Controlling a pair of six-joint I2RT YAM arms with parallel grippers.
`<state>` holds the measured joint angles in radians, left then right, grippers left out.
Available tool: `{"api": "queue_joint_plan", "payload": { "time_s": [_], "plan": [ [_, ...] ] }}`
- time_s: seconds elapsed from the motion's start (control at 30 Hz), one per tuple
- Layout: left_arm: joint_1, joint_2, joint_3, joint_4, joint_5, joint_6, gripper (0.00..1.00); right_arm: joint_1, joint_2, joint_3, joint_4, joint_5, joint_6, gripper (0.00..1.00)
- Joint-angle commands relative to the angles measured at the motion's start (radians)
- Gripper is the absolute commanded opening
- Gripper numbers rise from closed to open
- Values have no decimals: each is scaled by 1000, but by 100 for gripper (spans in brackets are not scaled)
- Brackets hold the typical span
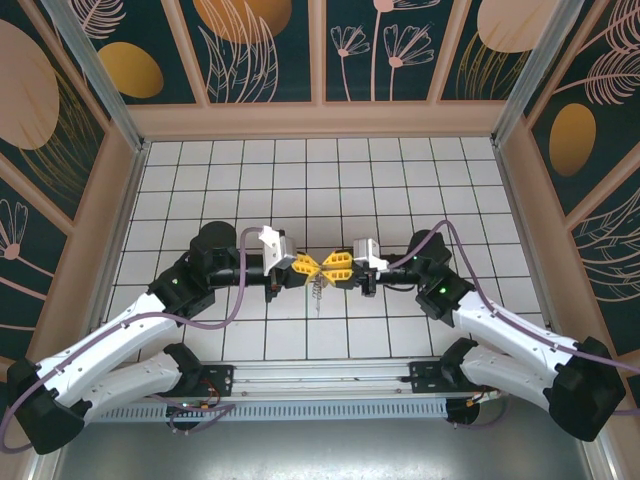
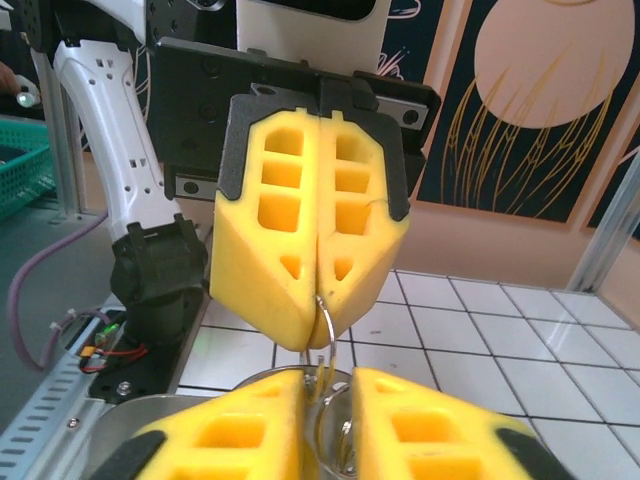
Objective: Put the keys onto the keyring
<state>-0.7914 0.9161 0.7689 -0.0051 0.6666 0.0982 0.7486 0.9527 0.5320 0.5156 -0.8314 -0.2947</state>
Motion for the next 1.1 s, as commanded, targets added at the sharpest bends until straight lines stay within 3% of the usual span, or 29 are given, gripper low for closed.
{"api": "queue_joint_plan", "payload": {
  "time_s": [0.0, 0.2, 0.37, 0.5, 0.63, 0.87, 1.07],
  "plan": [
    [1, 1, 29, 8, 17, 14, 0, 5, 3, 35, -10, 17, -26, 13],
    [0, 13, 50, -53, -28, 39, 0, 6, -12, 31, 19, 8, -17, 0],
    [1, 23, 86, -141, -84, 72, 1, 5, -23, 61, -45, 59, -26, 0],
    [1, 32, 126, -229, -153, 99, 22, 6, -4, 141, -211, 96, -82, 0],
    [0, 44, 162, -307, -210, 130, 33, 21, 7, 203, -353, 148, -144, 0],
    [1, 62, 213, -377, -277, 178, 34, 68, 60, 333, -600, 248, -226, 0],
    [0, 73, 255, -394, -280, 204, 29, 83, 91, 395, -697, 273, -239, 0]
  ]
}}
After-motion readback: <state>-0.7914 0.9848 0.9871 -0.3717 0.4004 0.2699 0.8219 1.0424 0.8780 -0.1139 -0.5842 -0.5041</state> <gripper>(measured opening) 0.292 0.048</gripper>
